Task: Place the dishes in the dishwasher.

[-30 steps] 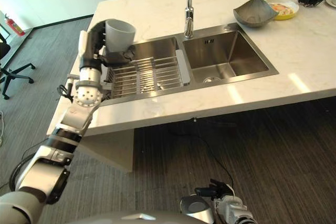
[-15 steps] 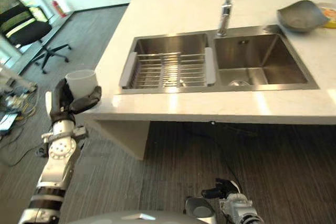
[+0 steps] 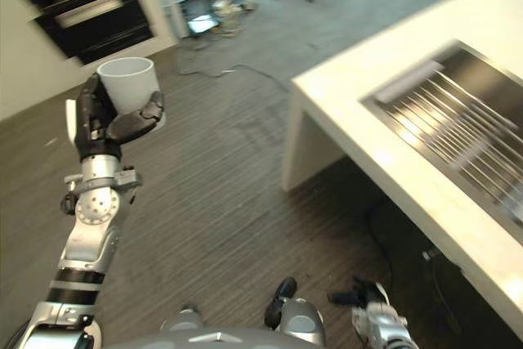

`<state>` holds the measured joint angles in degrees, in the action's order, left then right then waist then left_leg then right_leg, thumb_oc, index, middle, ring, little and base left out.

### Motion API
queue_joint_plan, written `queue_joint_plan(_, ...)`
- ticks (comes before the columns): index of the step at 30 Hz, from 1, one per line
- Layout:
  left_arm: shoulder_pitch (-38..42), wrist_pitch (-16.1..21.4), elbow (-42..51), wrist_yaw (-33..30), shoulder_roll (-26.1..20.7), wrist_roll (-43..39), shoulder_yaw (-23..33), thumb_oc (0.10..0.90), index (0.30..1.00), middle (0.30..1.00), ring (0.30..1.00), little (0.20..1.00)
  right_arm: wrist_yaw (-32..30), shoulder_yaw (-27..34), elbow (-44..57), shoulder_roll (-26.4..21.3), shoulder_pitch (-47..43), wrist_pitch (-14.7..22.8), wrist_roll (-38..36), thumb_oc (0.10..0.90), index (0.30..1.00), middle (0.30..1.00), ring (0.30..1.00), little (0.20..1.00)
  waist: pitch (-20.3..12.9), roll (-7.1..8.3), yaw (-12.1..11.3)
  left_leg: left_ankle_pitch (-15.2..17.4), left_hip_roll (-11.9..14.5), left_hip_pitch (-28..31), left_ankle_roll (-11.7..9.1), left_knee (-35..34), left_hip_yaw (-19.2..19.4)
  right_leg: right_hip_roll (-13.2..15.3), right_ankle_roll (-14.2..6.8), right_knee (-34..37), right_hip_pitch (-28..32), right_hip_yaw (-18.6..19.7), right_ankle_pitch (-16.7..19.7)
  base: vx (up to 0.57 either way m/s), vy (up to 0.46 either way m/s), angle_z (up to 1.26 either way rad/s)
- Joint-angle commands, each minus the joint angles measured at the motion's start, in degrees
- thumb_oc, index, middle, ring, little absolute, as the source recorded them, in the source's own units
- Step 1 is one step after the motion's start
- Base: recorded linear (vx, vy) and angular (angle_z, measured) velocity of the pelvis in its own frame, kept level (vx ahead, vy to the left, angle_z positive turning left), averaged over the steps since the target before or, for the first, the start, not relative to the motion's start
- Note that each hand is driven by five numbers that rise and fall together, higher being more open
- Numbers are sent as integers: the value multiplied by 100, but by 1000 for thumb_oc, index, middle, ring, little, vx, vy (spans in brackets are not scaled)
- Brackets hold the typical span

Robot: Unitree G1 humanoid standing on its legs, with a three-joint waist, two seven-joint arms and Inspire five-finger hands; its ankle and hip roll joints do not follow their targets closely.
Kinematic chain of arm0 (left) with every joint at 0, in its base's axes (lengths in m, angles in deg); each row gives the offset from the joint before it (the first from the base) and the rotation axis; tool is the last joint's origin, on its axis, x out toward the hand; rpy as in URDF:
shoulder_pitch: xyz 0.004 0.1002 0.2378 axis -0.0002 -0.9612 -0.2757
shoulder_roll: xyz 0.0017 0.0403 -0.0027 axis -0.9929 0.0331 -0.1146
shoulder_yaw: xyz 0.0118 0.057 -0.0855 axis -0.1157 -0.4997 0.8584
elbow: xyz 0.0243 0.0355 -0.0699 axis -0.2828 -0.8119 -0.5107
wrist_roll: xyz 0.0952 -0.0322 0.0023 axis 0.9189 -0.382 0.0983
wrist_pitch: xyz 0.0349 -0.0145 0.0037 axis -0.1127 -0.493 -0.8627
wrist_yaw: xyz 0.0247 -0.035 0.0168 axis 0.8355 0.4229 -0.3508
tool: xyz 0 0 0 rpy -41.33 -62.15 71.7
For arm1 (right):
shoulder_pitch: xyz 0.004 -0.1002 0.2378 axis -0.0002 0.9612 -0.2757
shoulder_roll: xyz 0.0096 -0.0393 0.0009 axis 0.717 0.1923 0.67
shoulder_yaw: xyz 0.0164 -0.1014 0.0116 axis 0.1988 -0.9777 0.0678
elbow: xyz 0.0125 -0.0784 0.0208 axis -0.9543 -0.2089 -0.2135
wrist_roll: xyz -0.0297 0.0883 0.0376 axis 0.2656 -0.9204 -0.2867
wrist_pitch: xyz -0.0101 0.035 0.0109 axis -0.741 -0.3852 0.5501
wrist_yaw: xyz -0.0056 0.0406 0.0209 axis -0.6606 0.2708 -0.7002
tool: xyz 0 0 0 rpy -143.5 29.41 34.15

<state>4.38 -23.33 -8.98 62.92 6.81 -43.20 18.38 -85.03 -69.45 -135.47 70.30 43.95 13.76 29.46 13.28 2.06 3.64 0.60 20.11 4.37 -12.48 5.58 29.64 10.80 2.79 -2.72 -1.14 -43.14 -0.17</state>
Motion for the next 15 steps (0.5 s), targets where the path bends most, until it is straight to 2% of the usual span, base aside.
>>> queue_joint_plan(1, 50, 585, 719, -63, -435, 416, 760, 400, 300, 300, 300, 300, -49, 85, 41, 46, -70, 205, -313, 800, 900, 900, 900, 900, -555, -131, -37, -262, -176, -99, -85, -395, -603, 202, -964, 667, 765, 517, 69, 58, 249, 153)
queue_joint_plan(3, -19, 553, 725, -81, -529, 462, 888, 400, 300, 300, 300, 300, -52, 104, 39, 83, -121, 200, -357, 800, 900, 900, 900, 900, -574, -93, -94, -241, -230, -151, -54, -450, -571, 296, -1042, 682, 773, 441, 167, 67, 230, 120)
queue_joint_plan(5, -155, 551, 689, -49, -580, 464, 995, 400, 300, 300, 300, 300, -68, 61, 73, 117, -209, 192, -353, 800, 900, 900, 900, 900, -578, -48, -258, -131, -428, -201, 44, -504, -651, 471, -1168, 690, 799, 404, 304, 148, 356, 76)
queue_joint_plan(6, -249, 548, 688, -32, -545, 463, 1049, 400, 300, 300, 300, 300, -108, -14, 269, 179, -351, 227, -324, 800, 900, 900, 900, 900, -536, 20, -422, -48, -750, -368, 252, -579, -805, 708, -1289, 683, 807, 458, 460, 207, 476, 3)
queue_joint_plan(7, -292, 544, 724, -14, -525, 463, 1065, 400, 300, 300, 300, 300, -134, 2, 396, 221, -373, 246, -346, 800, 900, 900, 900, 900, -540, 55, -449, -3, -912, -428, 367, -638, -854, 802, -1340, 669, 827, 505, 502, 166, 362, -5)
queue_joint_plan(8, -299, 537, 739, -10, -524, 464, 1066, 400, 300, 300, 300, 300, -143, 5, 413, 226, -363, 239, -347, 800, 900, 900, 900, 900, -544, 71, -444, 5, -945, -428, 393, -648, -858, 832, -1358, 667, 826, 500, 516, 246, 296, 17)
queue_joint_plan(9, -293, 522, 750, -36, -506, 501, 1010, 400, 300, 300, 300, 300, -200, 133, 573, 285, -361, 278, -492, 800, 900, 900, 900, 900, -540, 90, -430, 77, -1200, -428, 569, -823, -1012, 954, -1382, 444, 843, 777, 476, 173, 214, 28)
queue_joint_plan(10, -286, 519, 753, -43, -505, 506, 996, 400, 300, 300, 300, 300, -207, 141, 586, 285, -350, 275, -499, 800, 900, 900, 900, 900, -538, 101, -430, 77, -1238, -412, 599, -854, -1021, 1003, -1403, 379, 825, 780, 451, 237, 286, 52)
queue_joint_plan(11, -217, 537, 747, -49, -494, 479, 836, 400, 300, 300, 300, 300, -210, 207, 704, 280, -381, 292, -628, 800, 900, 900, 900, 900, -476, 141, -242, 30, -1427, -420, 739, -939, -1092, 999, -1364, 84, 604, 1431, 480, 223, 187, 73)
queue_joint_plan(12, -109, 563, 744, -47, -431, 449, 611, 400, 300, 300, 300, 300, -220, 291, 808, 300, -417, 329, -847, 800, 900, 900, 900, 900, -480, 127, 40, 42, -1553, -414, 794, -1007, -1364, 612, -1342, -49, 361, 2733, 243, 378, 278, 118)
queue_joint_plan(13, -53, 570, 755, -30, -422, 432, 515, 400, 300, 300, 300, 300, -179, 292, 735, 331, -409, 337, -951, 800, 900, 900, 900, 900, -482, 77, 119, 56, -1607, -380, 804, -1051, -1527, 356, -1348, -168, 208, 3450, 55, 460, 278, 189)
queue_joint_plan(14, 39, 570, 736, 30, -387, 450, 290, 400, 300, 300, 300, 300, -64, 186, 731, 477, -370, 304, -1091, 800, 900, 900, 900, 900, -493, 0, 277, 52, -1688, -349, 831, -1058, -1850, -194, -1275, -256, 107, 4508, -309, 431, 261, 197)
queue_joint_plan(15, 124, 547, 661, 57, -338, 431, 147, 400, 300, 300, 300, 300, -129, 182, 660, 483, -353, 381, -1217, 800, 900, 900, 900, 900, -452, -65, 338, 21, -1776, -359, 835, -1058, -2169, -491, -1212, -211, -24, 5139, -417, 355, 162, 185)
